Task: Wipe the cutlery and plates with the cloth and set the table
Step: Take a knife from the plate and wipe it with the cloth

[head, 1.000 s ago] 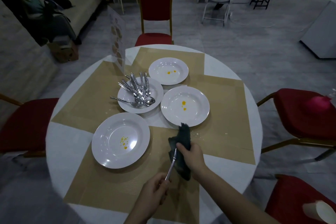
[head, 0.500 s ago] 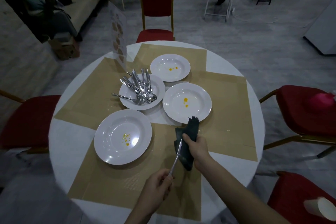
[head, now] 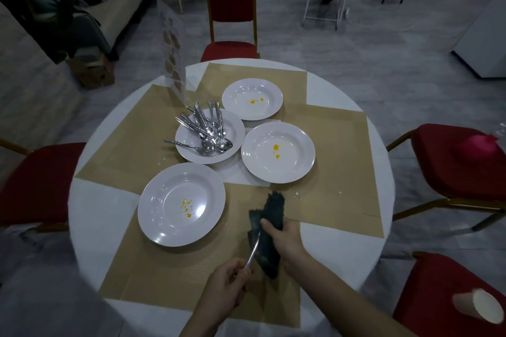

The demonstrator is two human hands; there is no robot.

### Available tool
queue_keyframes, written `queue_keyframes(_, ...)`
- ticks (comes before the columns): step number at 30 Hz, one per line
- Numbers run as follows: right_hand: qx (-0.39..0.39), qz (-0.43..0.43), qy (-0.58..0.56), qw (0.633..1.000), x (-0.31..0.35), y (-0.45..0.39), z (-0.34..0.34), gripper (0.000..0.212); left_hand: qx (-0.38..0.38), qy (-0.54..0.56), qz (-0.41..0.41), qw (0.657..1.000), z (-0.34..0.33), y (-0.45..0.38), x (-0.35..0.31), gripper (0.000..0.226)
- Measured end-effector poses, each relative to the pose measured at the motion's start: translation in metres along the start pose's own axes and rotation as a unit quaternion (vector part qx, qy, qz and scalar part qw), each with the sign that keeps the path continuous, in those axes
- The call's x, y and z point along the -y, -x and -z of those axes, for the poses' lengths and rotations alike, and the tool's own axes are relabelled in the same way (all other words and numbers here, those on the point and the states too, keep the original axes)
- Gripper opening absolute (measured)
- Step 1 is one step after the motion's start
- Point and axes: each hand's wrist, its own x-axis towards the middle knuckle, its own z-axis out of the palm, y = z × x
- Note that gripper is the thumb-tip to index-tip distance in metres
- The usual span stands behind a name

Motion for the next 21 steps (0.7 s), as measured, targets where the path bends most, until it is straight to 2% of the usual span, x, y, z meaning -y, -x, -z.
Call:
queue_keyframes(4,-0.059,0.003,-0.062,0.996,0.007,-0.006,0.019,0.033,-0.005,-0.043,-0.008,0.999,0.001,0.002,-0.002,0.017)
queue_keyframes(8,-0.049,0.008,-0.046,0.998,-0.007,0.007,0.013,0.034,0.013,-0.064,0.005,0.998,0.002,0.0,-0.01,0.016)
queue_keyframes(12,-0.07,0.028,-0.054,0.996,0.013,-0.002,0.025,0.026,0.021,-0.055,-0.006,0.998,0.0,0.001,-0.014,0.019)
queue_keyframes(16,-0.02,0.075,-0.015,0.997,0.017,0.008,0.017,0.024,-0.012,-0.074,-0.027,0.997,-0.006,-0.002,-0.014,0.025)
queue_keyframes(19,0.035,0.077,0.042,0.995,-0.005,0.022,-0.003,0.023,-0.035,-0.041,-0.027,0.998,-0.013,-0.003,-0.013,0.028)
queue_keyframes(21,0.044,0.073,0.063,0.994,-0.008,0.022,-0.007,0.026,-0.056,-0.02,-0.028,0.998,-0.011,-0.001,-0.01,0.027)
